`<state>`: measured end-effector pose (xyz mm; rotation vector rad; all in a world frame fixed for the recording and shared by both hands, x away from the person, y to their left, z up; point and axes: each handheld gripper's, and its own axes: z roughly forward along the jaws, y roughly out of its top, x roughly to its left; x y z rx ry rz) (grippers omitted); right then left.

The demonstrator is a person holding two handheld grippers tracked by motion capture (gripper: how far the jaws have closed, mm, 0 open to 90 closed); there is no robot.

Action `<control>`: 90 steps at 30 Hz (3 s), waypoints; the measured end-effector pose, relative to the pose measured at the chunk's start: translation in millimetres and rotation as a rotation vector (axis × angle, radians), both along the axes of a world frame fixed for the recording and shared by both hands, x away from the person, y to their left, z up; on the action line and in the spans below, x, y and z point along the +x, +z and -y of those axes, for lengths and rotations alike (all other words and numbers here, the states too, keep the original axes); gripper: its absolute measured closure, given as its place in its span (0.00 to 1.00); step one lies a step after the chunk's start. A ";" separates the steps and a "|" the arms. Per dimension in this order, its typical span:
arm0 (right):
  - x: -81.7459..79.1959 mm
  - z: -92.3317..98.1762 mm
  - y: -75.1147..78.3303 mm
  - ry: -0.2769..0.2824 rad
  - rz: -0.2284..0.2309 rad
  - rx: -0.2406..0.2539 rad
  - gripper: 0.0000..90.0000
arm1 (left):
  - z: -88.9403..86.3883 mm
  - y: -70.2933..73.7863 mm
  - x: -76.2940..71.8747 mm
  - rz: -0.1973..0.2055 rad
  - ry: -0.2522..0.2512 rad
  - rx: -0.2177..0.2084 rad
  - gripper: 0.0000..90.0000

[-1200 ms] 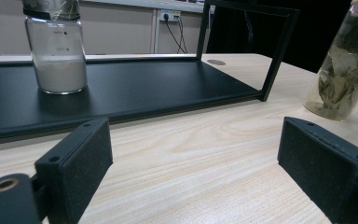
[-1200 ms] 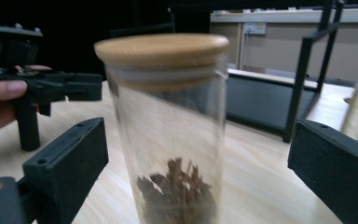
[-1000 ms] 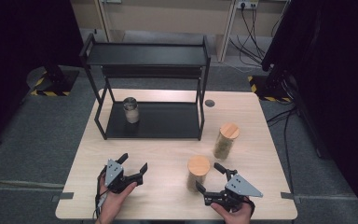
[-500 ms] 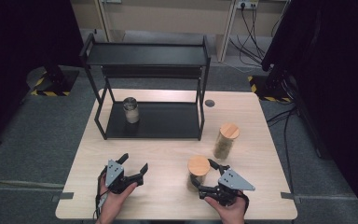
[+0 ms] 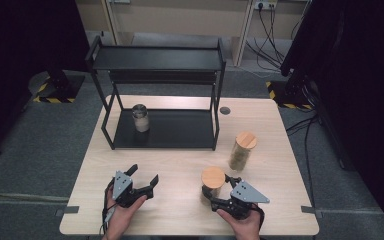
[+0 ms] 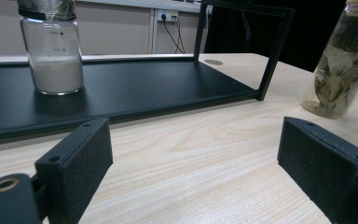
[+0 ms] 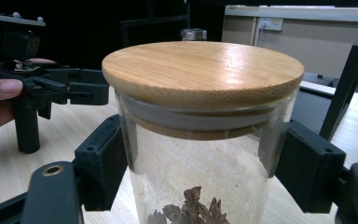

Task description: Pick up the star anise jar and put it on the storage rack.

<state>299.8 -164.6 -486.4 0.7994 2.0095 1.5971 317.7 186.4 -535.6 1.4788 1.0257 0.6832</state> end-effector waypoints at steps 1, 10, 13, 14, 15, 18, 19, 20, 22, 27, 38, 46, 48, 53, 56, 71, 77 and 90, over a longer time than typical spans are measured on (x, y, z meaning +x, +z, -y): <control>-0.1 -0.4 0.9 -0.004 -0.004 -0.004 0.28 | 0.1 0.0 -0.1 0.001 0.000 -0.001 0.11; 3.7 -9.0 11.6 -0.023 0.014 0.010 0.28 | 0.1 0.0 -0.3 0.002 -0.001 0.003 0.11; 7.6 -13.8 16.6 -0.023 0.021 0.013 0.28 | 0.1 0.0 -0.4 0.003 -0.001 0.003 0.11; 8.9 -15.2 17.8 -0.024 0.022 0.014 0.28 | 0.2 0.0 -0.3 0.003 -0.002 0.004 0.11; 10.2 -16.6 18.9 -0.025 0.024 0.017 0.28 | 0.1 0.0 -0.3 0.003 -0.002 0.003 0.11; 14.3 -20.3 21.9 -0.029 0.025 0.023 0.28 | 0.0 -0.1 -0.3 0.003 -0.001 -0.002 0.11; 15.6 -21.6 22.9 -0.030 0.026 0.024 0.28 | -0.1 -0.1 -0.3 0.003 -0.001 -0.003 0.11; 16.9 -22.9 23.9 -0.031 0.026 0.025 0.28 | -0.1 -0.1 -0.3 0.003 -0.001 -0.003 0.11; 20.1 -25.2 25.9 -0.031 0.027 0.022 0.28 | 0.2 -0.1 -0.4 0.004 -0.001 -0.001 0.11; 27.8 -30.1 30.5 -0.033 0.030 0.022 0.28 | 0.4 0.0 -0.6 0.006 -0.001 0.001 0.11; 45.2 -40.4 37.2 -0.043 0.032 0.022 0.28 | 0.6 0.0 -0.5 0.007 -0.002 0.003 0.11; 58.7 -48.2 41.9 -0.053 0.033 0.026 0.28 | 0.5 0.0 -0.7 0.007 -0.005 0.008 0.11; 61.9 -50.1 42.9 -0.053 0.033 0.028 0.28 | 0.4 0.0 -0.4 0.006 -0.006 0.006 0.11; 68.7 -54.3 44.3 -0.061 0.032 0.030 0.28 | 0.2 0.0 -0.6 0.006 -0.006 0.005 0.11; 71.6 -56.3 45.0 -0.063 0.029 0.031 0.28 | 0.6 0.0 -0.7 0.007 -0.006 0.009 0.11; 85.8 -67.0 52.1 -0.064 0.030 0.032 0.28 | 0.6 0.0 -0.9 0.009 -0.008 0.010 0.11; 91.8 -72.0 53.8 -0.067 0.026 0.035 0.28 | 0.5 0.0 -1.0 0.010 -0.008 0.008 0.11; 104.1 -81.3 59.4 -0.074 0.024 0.043 0.28 | 0.7 0.0 -1.2 0.011 -0.010 0.012 0.11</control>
